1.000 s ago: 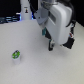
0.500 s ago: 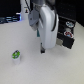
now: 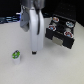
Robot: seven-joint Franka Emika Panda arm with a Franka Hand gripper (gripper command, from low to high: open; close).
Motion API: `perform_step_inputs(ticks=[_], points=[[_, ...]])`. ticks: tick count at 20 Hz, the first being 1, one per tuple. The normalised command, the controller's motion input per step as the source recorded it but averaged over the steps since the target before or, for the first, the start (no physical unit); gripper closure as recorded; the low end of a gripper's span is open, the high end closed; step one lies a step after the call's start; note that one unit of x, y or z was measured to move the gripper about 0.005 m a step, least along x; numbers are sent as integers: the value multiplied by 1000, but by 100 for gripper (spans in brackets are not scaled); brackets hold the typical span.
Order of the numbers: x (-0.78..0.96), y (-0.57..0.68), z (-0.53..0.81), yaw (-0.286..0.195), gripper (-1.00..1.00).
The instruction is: Open the kcup holder, insert the kcup into the holder, and close the kcup holder
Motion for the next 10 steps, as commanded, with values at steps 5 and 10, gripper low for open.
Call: perform_step_inputs(ticks=[5,10], points=[[-271,-543,-170,-254,-100],[-198,-558,-245,-255,-100]])
